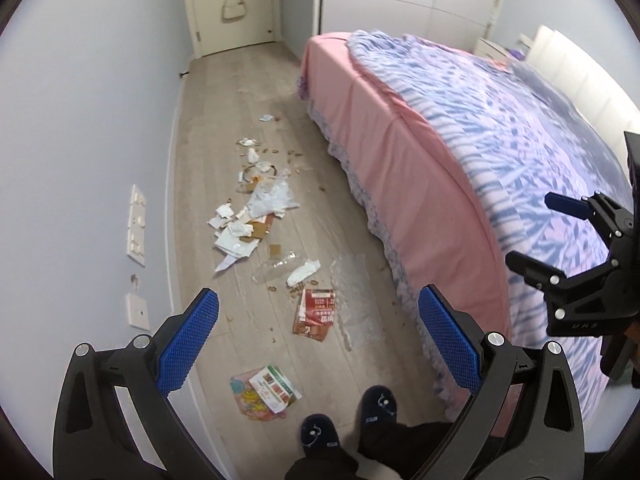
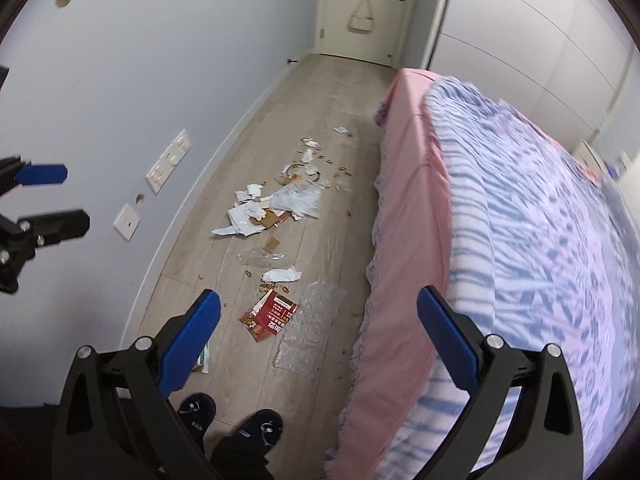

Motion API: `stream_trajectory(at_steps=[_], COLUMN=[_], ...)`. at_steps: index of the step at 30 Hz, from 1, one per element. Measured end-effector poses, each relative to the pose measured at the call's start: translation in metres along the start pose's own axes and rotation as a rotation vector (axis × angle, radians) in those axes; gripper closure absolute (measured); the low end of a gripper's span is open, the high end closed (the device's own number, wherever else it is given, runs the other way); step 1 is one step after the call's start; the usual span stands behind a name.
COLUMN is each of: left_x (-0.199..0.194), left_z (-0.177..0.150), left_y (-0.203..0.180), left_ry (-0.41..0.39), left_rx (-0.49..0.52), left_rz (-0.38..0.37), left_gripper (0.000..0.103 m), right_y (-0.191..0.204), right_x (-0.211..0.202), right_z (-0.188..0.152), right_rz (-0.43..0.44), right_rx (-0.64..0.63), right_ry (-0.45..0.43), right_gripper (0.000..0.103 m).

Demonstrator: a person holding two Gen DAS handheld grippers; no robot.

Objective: Collect trash
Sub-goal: 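Turn both open tools toward the trash along the bed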

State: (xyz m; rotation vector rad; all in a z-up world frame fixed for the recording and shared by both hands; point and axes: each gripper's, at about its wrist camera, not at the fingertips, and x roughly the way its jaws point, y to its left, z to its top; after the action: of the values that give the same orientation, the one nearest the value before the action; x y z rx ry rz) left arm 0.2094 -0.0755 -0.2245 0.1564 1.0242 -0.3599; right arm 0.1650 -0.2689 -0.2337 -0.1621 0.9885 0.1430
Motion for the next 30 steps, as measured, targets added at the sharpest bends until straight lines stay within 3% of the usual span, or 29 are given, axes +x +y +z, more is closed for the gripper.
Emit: stream_trajectory(at_steps=[8, 22, 26, 30], left_x=[0.004, 0.053, 0.075, 0.102], left_z=[0.004, 0.029, 0.036, 0.038], left_y=[0.014, 0.081, 0.097, 0.105], left_ry=[-0.005, 0.014, 0.036, 0.050], left_rx=[-0.041, -0.084, -0.055, 0.000], left_rz=[0.057, 0.013, -0.033, -0.019], left_gripper=[0.006, 0.006, 0.006, 0.006], right_y=[-0.009, 0.013, 0.022, 0.029], right_x=[0.014, 0.058, 0.075, 0.098], right_z=[0.016, 0.064, 0.077, 0.082], right_rz=[0.028, 0.025, 0.047, 0.063], right_rx=[0.012, -0.039, -0.042, -0.044], right_ry=[0.005, 0.048, 0.049, 0.053], right_gripper=[0.007, 0.007, 0.007, 0.007])
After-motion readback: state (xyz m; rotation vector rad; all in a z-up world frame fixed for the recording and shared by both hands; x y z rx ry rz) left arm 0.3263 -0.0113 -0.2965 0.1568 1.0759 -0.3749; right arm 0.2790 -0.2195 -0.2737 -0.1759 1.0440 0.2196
